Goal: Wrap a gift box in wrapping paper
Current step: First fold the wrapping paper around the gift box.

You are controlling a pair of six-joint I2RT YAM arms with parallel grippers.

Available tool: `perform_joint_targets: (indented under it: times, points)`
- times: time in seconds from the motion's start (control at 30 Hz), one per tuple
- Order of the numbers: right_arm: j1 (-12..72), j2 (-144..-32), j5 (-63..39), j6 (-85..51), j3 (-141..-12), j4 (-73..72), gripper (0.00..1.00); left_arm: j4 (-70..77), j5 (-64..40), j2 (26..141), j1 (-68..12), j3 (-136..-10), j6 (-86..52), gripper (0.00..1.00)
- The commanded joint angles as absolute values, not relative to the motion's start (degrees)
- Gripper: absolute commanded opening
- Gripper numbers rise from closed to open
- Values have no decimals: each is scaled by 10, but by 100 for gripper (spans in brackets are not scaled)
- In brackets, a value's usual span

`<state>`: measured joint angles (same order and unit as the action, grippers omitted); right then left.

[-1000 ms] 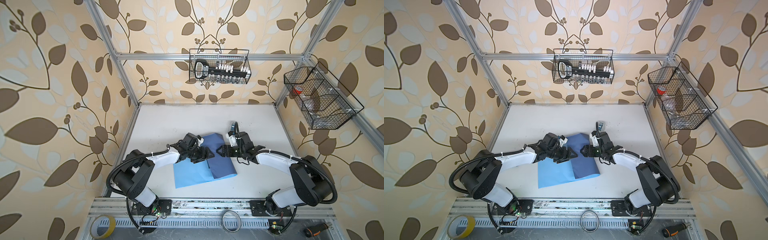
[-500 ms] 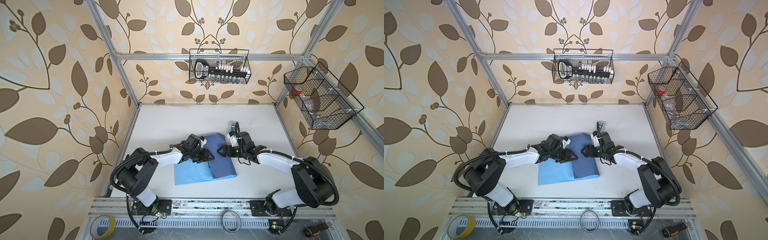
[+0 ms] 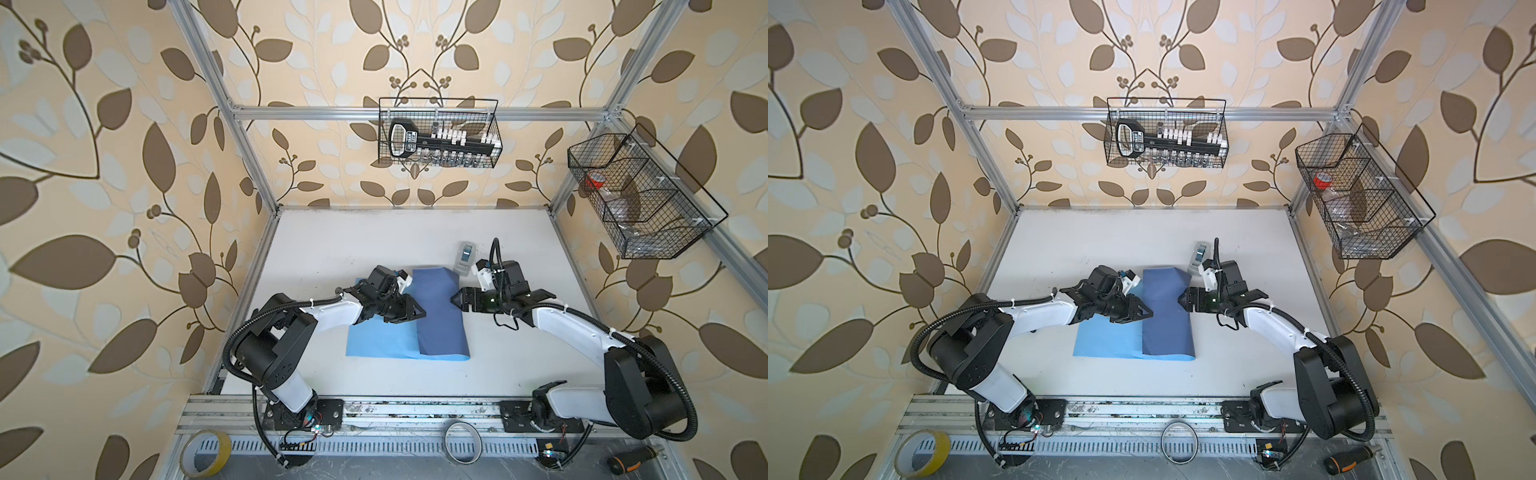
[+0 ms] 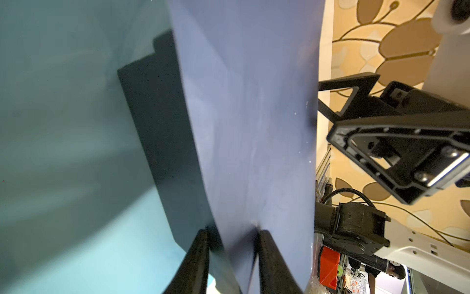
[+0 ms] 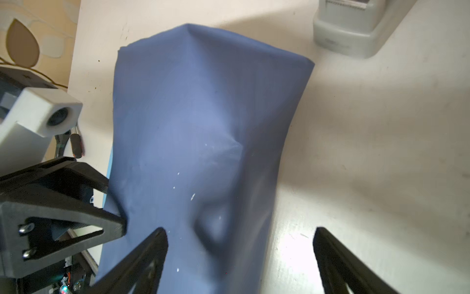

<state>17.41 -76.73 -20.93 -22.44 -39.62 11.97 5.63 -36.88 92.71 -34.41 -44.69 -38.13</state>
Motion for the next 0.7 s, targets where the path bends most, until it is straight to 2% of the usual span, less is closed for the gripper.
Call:
perform_joint_targets:
  times: [0.0,0.33,0.5,0.67]
  points:
    - [186,-789,-243,-228,-388,106,90,16,-329,950,-341,-425,-372,26]
    - [195,-823,-224,-250,-381,68,84,23,-335,946,-341,-463,-391,26]
    - [190,-826,-204,-255,-355,54,79,21,-334,923,-341,-478,-401,42]
    - [190,-829,-205,-260,-338,39,75,7,-316,892,-343,-475,-388,69]
